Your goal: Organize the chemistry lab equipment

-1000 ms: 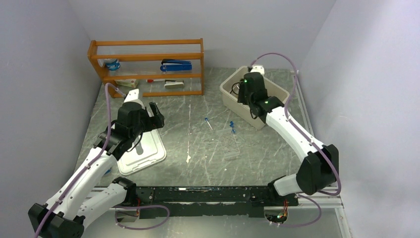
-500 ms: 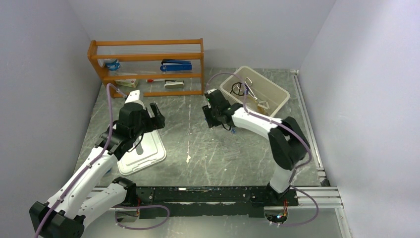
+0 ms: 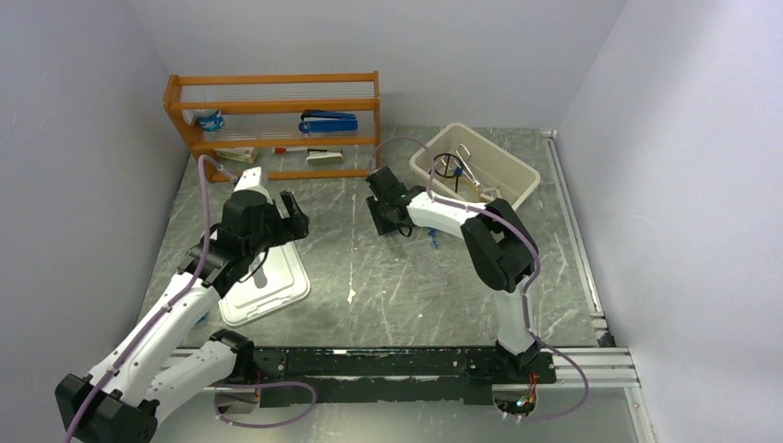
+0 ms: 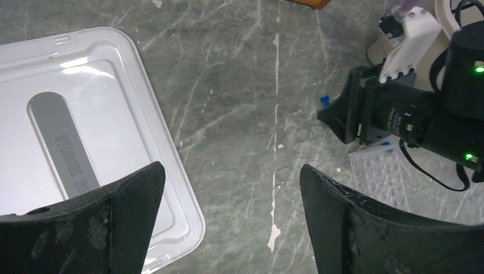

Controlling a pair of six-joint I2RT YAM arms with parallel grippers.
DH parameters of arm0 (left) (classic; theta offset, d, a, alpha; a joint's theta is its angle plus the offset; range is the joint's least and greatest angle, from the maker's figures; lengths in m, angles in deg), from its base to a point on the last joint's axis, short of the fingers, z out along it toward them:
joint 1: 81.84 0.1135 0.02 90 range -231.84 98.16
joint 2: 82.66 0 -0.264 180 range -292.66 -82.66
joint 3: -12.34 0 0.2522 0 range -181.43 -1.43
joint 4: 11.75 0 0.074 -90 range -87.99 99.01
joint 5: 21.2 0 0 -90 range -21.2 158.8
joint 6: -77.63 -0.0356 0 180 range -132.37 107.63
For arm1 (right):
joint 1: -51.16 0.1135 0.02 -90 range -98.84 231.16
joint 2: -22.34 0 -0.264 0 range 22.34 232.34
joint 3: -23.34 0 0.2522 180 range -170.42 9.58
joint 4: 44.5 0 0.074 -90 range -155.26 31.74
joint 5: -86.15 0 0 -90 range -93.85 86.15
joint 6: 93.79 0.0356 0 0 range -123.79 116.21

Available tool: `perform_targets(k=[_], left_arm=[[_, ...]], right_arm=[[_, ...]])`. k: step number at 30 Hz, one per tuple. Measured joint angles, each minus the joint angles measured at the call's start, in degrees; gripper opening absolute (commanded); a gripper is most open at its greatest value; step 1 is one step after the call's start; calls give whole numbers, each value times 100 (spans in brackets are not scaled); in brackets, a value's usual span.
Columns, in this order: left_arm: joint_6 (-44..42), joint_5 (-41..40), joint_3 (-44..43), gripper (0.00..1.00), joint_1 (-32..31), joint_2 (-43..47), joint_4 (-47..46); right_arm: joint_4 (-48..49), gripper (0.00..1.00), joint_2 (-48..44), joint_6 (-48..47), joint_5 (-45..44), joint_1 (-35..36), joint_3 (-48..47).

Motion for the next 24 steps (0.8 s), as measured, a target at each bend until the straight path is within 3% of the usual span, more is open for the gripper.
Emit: perform_targets(k=[4, 10, 18, 24], left_arm=[[13, 76, 0, 91, 0, -87, -37], [15, 177, 59, 91, 0, -105, -122], [31, 560, 188, 96, 0, -173, -376], [22, 1388, 345, 96, 0, -310, -955]], right_arm=[[13, 31, 160, 35, -31, 2, -118], [20, 8, 247, 50, -50, 7, -203], [417, 2, -57, 155, -120, 7, 249], [920, 1, -1443, 575, 59, 7, 1078]])
